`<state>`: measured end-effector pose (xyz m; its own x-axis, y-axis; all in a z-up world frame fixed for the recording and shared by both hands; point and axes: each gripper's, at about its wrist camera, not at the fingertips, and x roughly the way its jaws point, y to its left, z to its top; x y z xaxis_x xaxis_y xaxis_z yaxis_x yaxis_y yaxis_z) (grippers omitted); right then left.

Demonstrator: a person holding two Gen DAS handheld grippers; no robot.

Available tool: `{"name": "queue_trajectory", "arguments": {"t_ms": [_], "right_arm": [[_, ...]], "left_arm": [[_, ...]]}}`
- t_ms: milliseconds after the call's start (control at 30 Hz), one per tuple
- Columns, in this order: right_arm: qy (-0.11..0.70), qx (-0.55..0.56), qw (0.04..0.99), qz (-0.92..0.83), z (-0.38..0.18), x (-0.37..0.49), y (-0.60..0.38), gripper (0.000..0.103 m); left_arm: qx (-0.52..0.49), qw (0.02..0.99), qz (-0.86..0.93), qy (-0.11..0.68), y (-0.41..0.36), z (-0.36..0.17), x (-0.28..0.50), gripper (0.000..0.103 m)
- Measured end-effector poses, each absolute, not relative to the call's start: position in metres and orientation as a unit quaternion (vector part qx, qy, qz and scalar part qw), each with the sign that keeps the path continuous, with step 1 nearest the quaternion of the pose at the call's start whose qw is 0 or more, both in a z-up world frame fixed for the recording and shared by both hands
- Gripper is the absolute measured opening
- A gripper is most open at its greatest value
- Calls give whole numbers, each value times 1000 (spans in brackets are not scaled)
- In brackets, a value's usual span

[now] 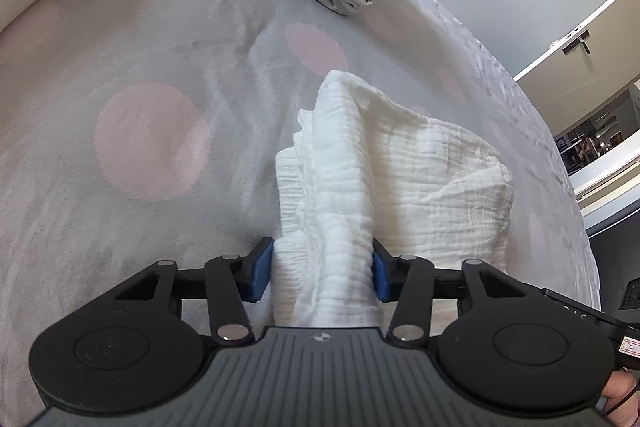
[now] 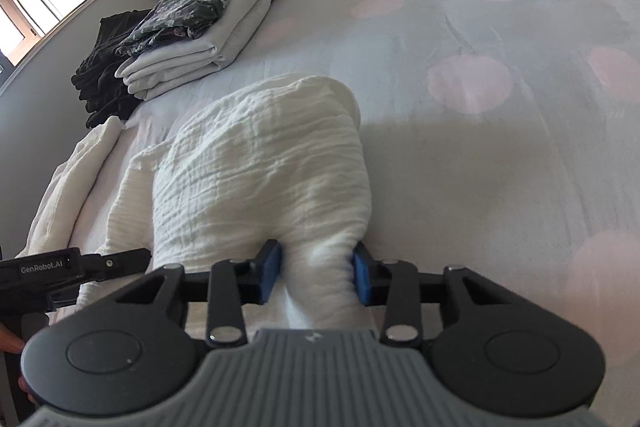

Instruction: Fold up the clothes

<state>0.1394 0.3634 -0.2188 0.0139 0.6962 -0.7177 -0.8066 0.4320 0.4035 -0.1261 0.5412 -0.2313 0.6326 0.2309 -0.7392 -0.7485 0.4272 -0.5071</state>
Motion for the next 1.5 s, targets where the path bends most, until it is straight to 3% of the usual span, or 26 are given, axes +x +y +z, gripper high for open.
{"name": "queue_trajectory", "arguments": {"t_ms": [100,233,933,1233,1500], "right_arm": [[449,-60,717,529,-211,134,360,23],[435,-47,728,527,-195,130,351,19],[331,-34,729,598,-72,63,360,18],[322,-18,690,648,-41,2,413,18],[349,11,652,673,-49,-65,491,18]], "left_arm": [[-431,797,307,292,539,-227,-126,45],[-421,809,308,273,534,-216,-130,42],[-392,848,330,136,533,-125,-199,40],[-339,854,365,149,573,-69,-269,39],[-260,858,394,204,628,-31,-326,39]]}}
